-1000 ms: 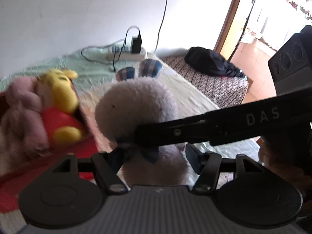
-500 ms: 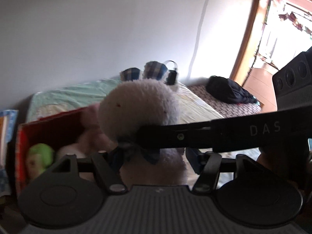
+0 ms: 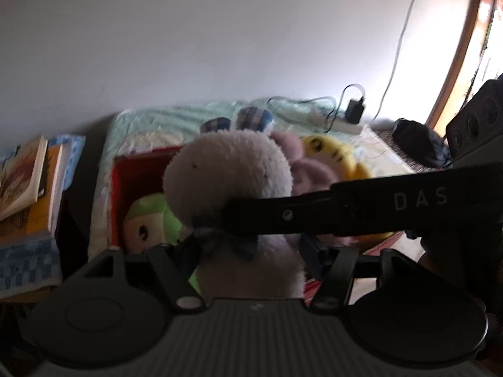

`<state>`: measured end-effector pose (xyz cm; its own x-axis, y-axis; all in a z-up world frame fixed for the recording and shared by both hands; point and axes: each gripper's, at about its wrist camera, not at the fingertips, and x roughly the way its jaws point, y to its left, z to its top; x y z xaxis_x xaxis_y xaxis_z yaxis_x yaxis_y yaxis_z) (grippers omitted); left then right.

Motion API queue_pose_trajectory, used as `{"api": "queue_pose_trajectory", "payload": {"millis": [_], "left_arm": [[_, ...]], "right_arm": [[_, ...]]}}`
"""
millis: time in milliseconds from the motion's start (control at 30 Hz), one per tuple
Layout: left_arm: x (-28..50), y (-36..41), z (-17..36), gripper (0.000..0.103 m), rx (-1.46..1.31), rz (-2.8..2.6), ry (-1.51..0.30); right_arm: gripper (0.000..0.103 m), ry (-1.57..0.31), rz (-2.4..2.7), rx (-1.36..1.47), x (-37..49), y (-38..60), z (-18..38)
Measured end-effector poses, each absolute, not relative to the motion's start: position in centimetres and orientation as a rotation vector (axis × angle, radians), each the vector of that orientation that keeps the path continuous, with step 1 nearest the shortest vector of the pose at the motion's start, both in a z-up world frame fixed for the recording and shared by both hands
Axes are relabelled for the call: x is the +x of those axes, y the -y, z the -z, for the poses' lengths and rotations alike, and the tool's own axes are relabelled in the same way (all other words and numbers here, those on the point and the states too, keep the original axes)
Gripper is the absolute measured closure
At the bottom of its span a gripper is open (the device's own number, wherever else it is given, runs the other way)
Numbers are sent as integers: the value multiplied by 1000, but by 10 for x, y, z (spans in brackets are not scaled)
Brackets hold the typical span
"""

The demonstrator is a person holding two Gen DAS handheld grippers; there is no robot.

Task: Organize objects
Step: 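Lower the bunny into the box beside the green plush, open right gripper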

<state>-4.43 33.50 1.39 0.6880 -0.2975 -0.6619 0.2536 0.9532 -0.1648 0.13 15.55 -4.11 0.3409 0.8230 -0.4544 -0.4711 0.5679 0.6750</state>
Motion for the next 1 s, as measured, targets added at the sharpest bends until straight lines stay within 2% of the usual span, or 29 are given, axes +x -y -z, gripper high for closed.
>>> {"api": "queue_pose_trajectory", "payload": {"millis": [300,600,733,1000], "left_arm": [[-29,-342,5,40,-63,294,-801],[-13,-340,15,39,-59,266,-834],[-16,-336,13,27,-42,262,-836],[-20,-325,5,19,20,212,-846]], "right_arm": [[59,-935,-866,489,19,-159,60],[64,-924,-862,435,27,-169,68],[59,-939,-867,443,24,-166,65],[55,-901,-807,472,10,-150,51]]}}
